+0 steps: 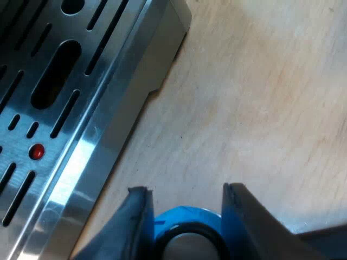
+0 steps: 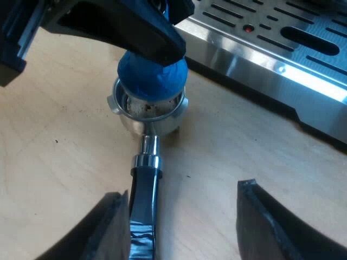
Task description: Grind coffee beans and then tamp
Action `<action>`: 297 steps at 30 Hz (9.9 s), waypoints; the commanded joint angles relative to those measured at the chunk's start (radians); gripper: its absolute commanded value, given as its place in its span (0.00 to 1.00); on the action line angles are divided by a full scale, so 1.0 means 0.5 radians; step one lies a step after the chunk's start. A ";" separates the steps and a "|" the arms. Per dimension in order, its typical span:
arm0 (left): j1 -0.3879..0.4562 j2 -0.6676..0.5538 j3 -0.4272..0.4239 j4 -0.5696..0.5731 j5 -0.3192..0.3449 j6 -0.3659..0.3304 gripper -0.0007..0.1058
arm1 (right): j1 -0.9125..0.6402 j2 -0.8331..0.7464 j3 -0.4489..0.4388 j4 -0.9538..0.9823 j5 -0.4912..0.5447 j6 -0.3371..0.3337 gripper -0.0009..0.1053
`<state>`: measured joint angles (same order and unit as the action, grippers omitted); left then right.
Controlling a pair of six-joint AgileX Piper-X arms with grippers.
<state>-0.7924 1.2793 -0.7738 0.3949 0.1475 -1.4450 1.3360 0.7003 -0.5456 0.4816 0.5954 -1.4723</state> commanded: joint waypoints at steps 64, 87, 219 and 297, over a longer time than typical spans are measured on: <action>-0.015 0.173 0.118 -0.128 -0.047 0.013 0.01 | -0.013 -0.007 -0.007 -0.014 -0.002 -0.024 0.45; -0.015 0.173 0.247 -0.277 0.007 -0.125 0.01 | -0.013 -0.007 -0.007 -0.014 -0.002 -0.024 0.45; 0.818 -0.574 0.819 -0.397 0.148 -0.115 0.01 | -0.013 -0.007 -0.007 -0.299 -0.077 -0.156 0.45; 0.818 -0.825 0.361 0.072 0.124 -0.206 0.63 | -0.013 -0.007 -0.073 -0.294 -0.057 -0.112 0.45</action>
<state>-0.3830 0.8756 -0.5792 0.4093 0.2174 -1.5347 1.3360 0.7003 -0.5644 0.3396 0.5651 -1.5275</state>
